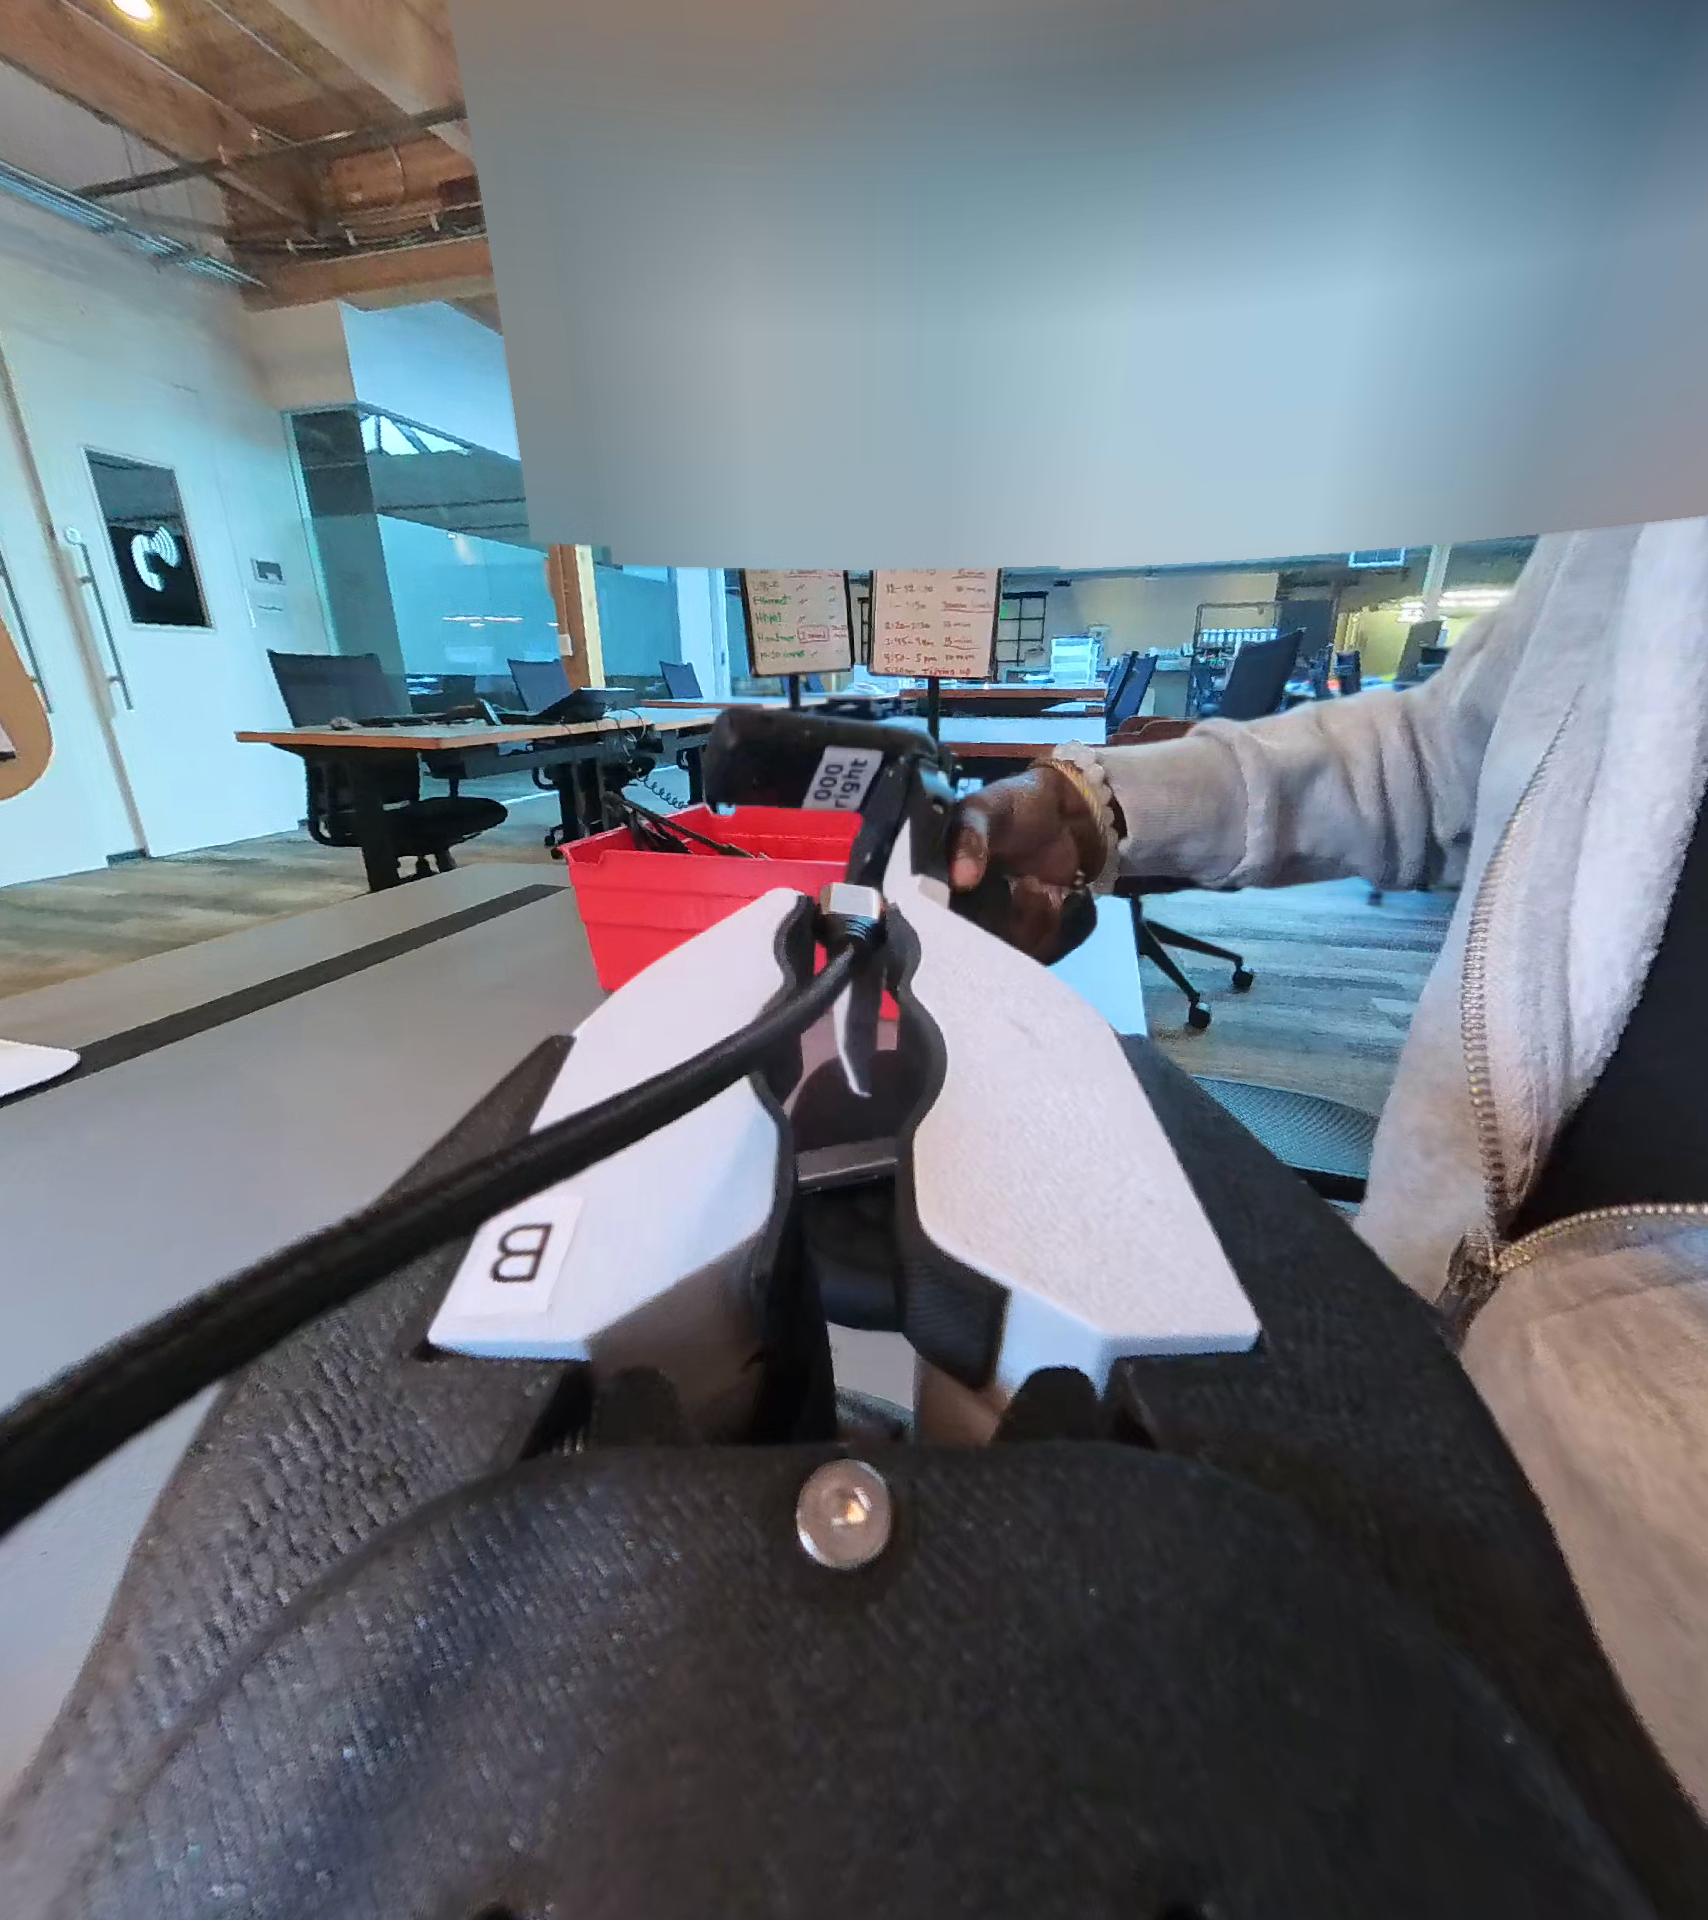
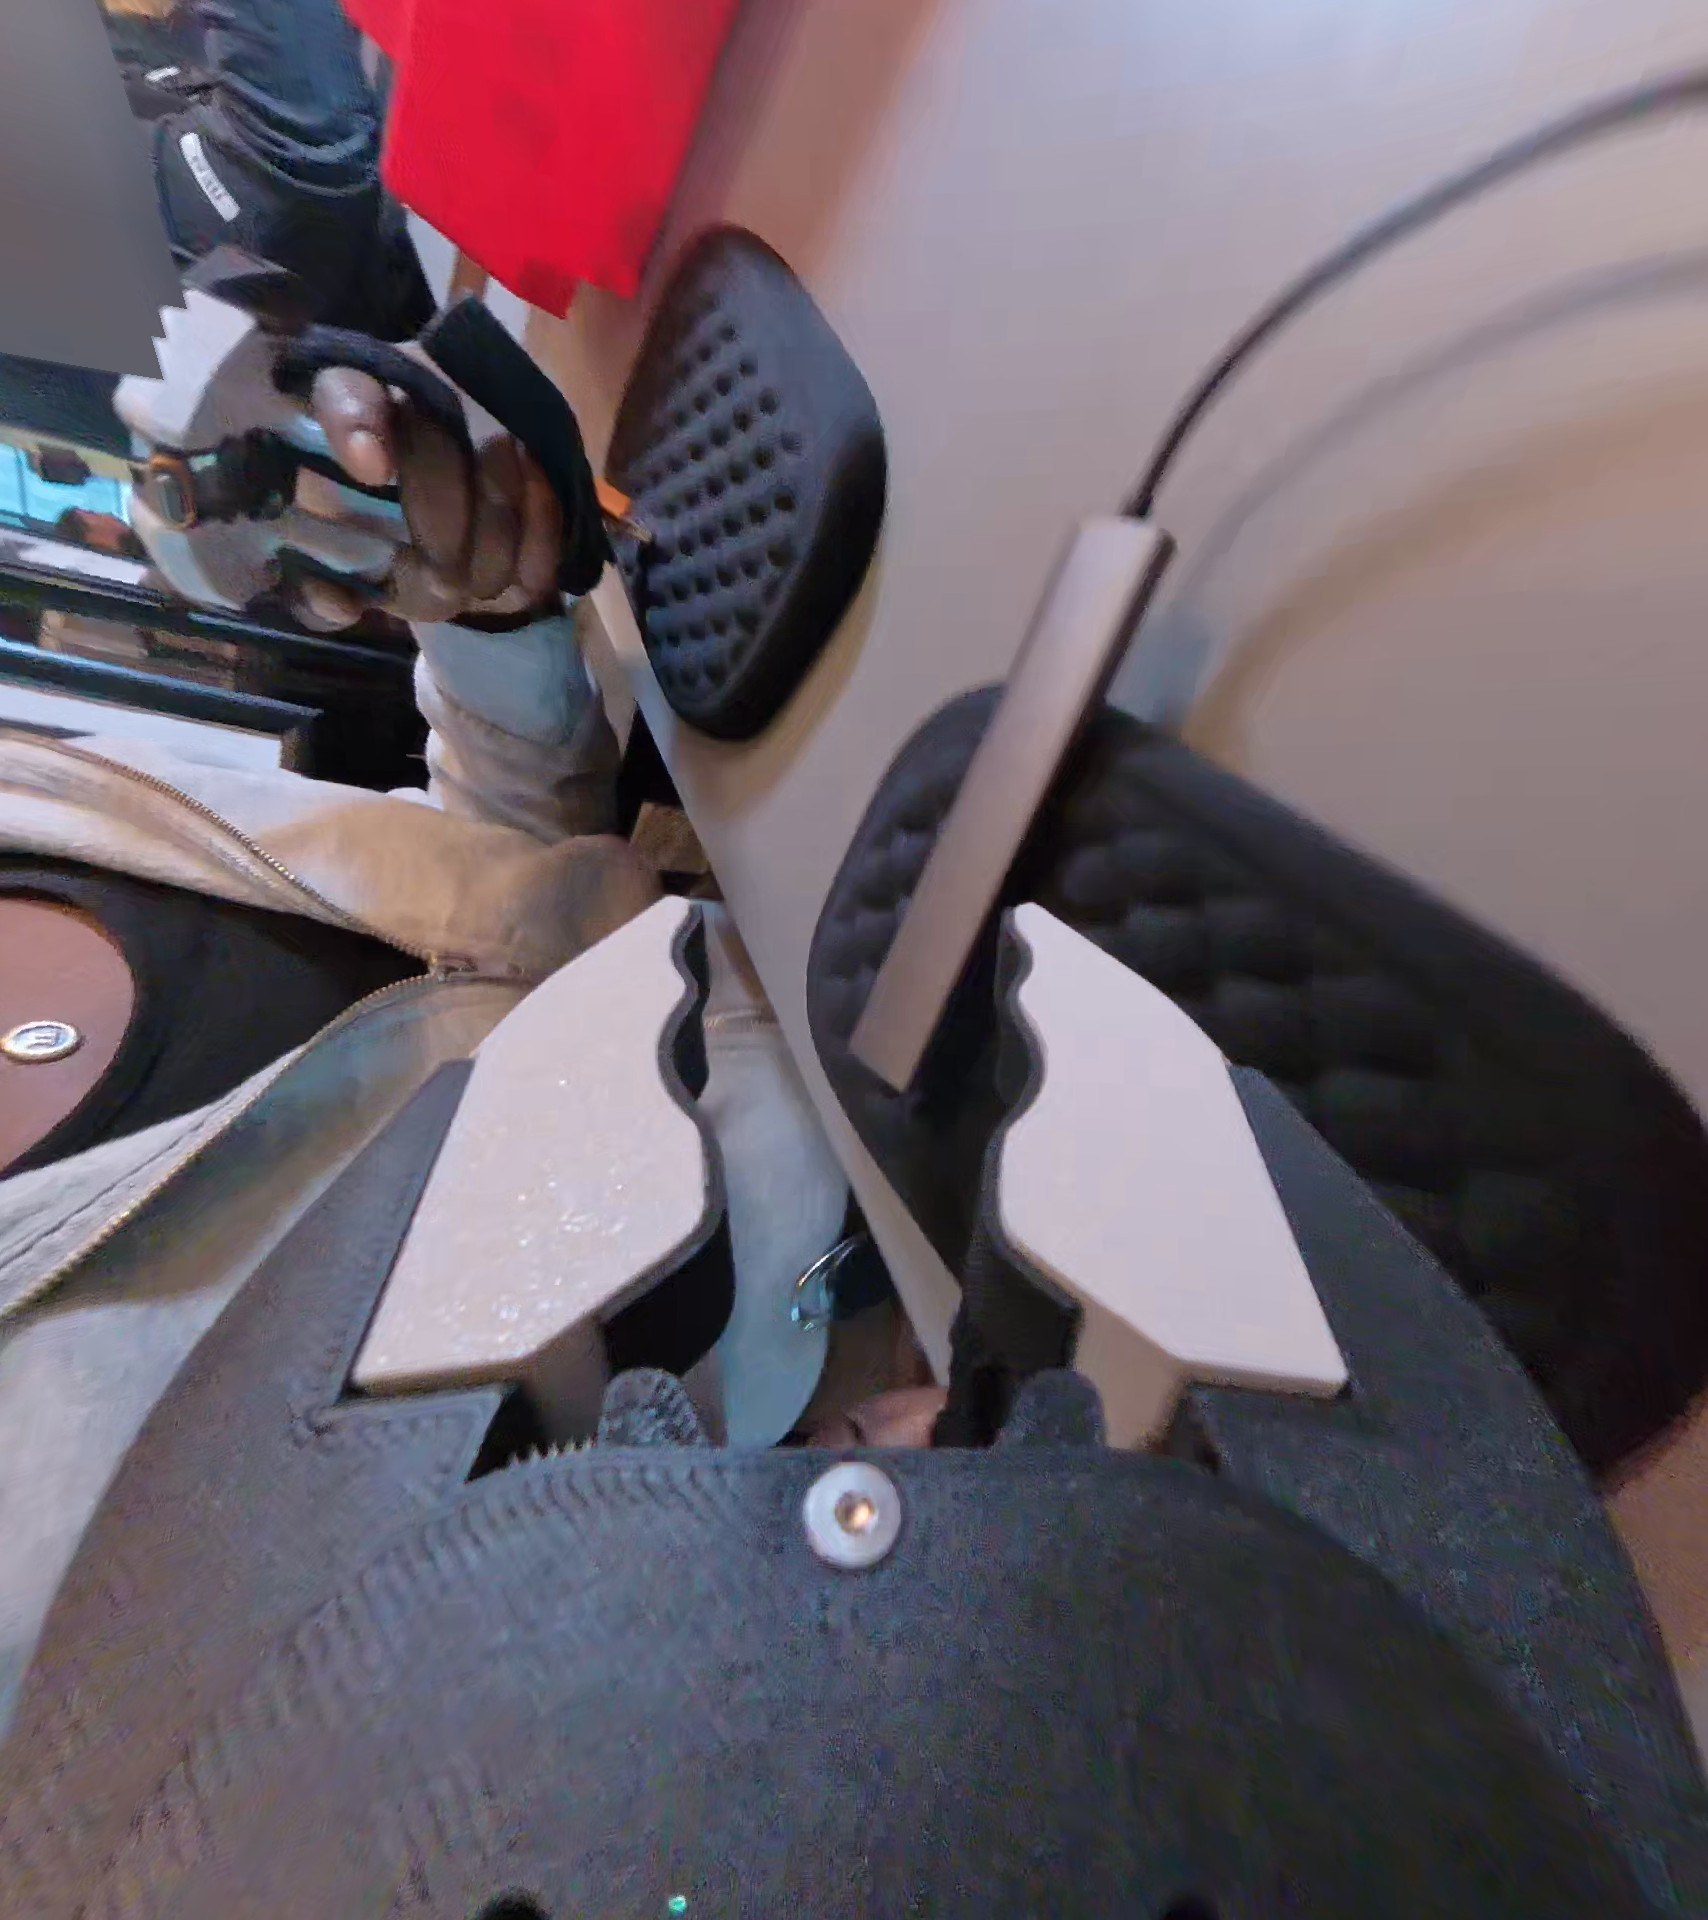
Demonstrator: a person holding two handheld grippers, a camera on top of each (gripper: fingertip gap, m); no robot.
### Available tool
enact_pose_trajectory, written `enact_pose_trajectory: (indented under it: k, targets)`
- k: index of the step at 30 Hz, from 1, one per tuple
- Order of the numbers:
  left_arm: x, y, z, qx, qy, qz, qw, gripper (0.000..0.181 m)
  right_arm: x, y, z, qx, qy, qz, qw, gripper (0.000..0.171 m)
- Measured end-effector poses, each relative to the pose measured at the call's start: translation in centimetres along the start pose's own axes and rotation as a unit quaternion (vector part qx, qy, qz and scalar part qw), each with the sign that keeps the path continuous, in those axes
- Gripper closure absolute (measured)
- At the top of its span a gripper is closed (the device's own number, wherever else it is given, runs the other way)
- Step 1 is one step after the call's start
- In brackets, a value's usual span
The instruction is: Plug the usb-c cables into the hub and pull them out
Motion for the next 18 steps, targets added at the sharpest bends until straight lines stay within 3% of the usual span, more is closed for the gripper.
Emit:
enact_pose_trajectory:
  k: [5, 9, 13, 15, 18]
  targets:
    - [-0.3, 0.2, 0.4, -0.016, -0.033, 0.025, 0.999, 0.168, -1.2, 0.5, 1.6, 0.046, 0.127, -0.01, 0.991, 0.115]
    - [-0.3, -0.1, 0.9, -0.016, -0.04, 0.032, 0.999, 0.168, -1.6, 2.0, 1.5, 0.051, 0.191, -0.043, 0.979, 0.128]
    - [0.0, -0.3, 1.2, -0.021, -0.052, 0.036, 0.998, 0.168, -1.7, 2.7, 1.5, 0.072, 0.198, -0.021, 0.977, 0.134]
    - [0.2, -0.4, 1.3, -0.031, -0.07, 0.041, 0.996, 0.168, -2.2, 3.1, 1.6, 0.082, 0.183, -0.002, 0.98, 0.154]
    - [0.5, -0.4, 1.4, -0.04, -0.09, 0.04, 0.994, 0.168, -1.9, 3.5, 1.4, 0.05, 0.17, -0.021, 0.984, 0.159]
Point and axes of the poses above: each gripper's, where its closed fingertips meet, y out along the fingers, z out of its underside, x = y × z across the jaws, the point moved 4 cm from there along -y, back along the fingers, and after that the axes turned 7 degrees about -z, right-handed, at the moved point
